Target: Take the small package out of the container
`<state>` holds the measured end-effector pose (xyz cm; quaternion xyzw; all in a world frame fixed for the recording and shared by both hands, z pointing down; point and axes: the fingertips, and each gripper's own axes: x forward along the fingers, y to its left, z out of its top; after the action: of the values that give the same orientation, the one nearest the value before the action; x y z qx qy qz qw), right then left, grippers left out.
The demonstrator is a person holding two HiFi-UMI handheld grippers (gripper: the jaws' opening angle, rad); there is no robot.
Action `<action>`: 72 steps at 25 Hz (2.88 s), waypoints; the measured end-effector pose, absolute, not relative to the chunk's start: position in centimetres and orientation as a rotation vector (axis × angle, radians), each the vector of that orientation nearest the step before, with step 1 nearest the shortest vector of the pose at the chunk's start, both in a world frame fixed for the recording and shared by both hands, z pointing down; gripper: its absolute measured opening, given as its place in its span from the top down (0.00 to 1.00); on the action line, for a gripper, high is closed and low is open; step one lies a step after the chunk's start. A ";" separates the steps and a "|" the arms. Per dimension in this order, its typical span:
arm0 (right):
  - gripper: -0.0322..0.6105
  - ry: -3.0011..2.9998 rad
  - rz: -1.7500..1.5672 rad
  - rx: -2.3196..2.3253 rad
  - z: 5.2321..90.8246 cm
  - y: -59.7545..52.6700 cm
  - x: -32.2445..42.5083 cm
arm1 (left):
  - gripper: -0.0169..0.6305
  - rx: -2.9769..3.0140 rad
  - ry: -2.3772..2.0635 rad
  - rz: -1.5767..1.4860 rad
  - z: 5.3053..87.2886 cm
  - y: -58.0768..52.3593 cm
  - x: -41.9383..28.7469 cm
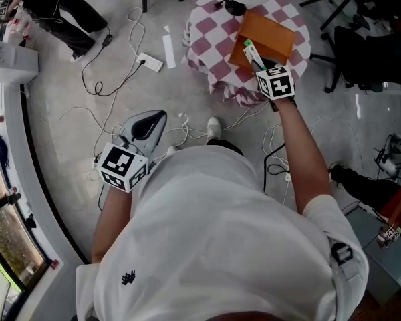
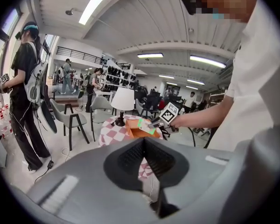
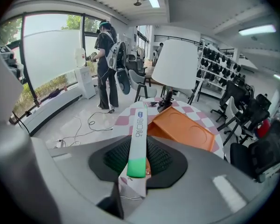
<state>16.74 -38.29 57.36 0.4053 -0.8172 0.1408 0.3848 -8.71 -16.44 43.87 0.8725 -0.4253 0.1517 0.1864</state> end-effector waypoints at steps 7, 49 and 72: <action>0.81 -2.087 0.371 1.088 54.2 -32.5 16.0 | 0.89 2.519 -1.100 0.411 44.1 -14.6 -9.3; 0.81 -2.148 0.436 1.154 49.2 -9.6 8.2 | 0.89 2.592 -0.937 0.399 46.8 -2.7 -14.3; 0.81 -2.151 0.444 1.175 48.4 -10.4 9.5 | 0.89 2.580 -0.935 0.419 46.5 -3.0 -13.8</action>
<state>9.52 -10.37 48.37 0.4471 -0.8181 0.1691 0.3197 -13.85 -3.01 46.52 0.9138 -0.3314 0.1483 0.1819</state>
